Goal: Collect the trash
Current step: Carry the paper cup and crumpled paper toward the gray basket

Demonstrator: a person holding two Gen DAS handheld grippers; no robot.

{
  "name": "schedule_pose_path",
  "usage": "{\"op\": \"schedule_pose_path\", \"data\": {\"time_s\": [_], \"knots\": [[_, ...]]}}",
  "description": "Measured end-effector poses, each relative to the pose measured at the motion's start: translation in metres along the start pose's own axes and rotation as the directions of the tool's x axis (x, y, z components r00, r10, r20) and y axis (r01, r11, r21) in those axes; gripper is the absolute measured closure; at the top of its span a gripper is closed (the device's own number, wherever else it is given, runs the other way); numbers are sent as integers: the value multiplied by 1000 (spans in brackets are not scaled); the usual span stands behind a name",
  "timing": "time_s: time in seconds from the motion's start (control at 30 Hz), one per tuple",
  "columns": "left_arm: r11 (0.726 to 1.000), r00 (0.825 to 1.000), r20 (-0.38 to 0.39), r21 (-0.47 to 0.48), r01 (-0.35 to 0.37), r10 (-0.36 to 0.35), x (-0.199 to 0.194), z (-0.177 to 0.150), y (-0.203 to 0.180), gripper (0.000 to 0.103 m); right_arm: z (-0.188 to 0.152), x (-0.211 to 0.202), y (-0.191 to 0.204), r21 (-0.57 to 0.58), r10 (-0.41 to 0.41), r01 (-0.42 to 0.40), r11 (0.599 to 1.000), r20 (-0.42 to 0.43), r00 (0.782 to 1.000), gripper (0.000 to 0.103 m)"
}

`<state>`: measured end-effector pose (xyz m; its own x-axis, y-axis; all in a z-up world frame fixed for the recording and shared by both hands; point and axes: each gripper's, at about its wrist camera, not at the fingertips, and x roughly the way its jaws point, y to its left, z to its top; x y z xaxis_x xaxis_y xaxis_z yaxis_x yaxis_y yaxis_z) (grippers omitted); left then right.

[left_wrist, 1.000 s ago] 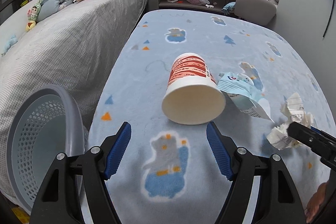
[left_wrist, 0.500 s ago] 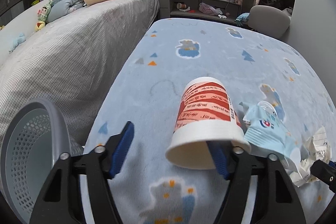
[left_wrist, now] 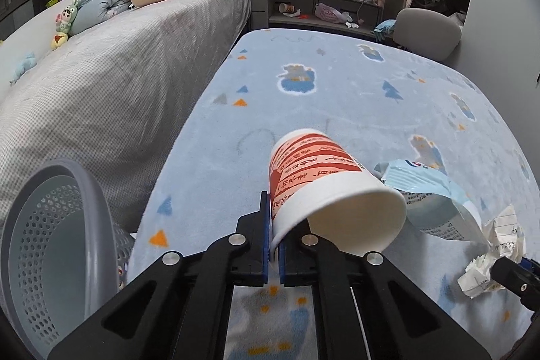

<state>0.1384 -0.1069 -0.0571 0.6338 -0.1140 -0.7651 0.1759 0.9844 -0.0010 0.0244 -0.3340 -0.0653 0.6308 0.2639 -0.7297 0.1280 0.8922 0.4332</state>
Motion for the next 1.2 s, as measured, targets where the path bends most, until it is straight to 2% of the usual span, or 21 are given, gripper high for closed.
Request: {"op": "schedule_pose_path", "data": {"time_s": [0.83, 1.2], "knots": [[998, 994, 84, -13, 66, -65, -92, -24, 25, 99, -19, -34, 45, -89, -2, 5, 996, 35, 999, 44], [998, 995, 95, -51, 45, -40, -114, -43, 66, 99, -27, -23, 82, -151, 21, -21, 988, 3, 1000, 44]]}}
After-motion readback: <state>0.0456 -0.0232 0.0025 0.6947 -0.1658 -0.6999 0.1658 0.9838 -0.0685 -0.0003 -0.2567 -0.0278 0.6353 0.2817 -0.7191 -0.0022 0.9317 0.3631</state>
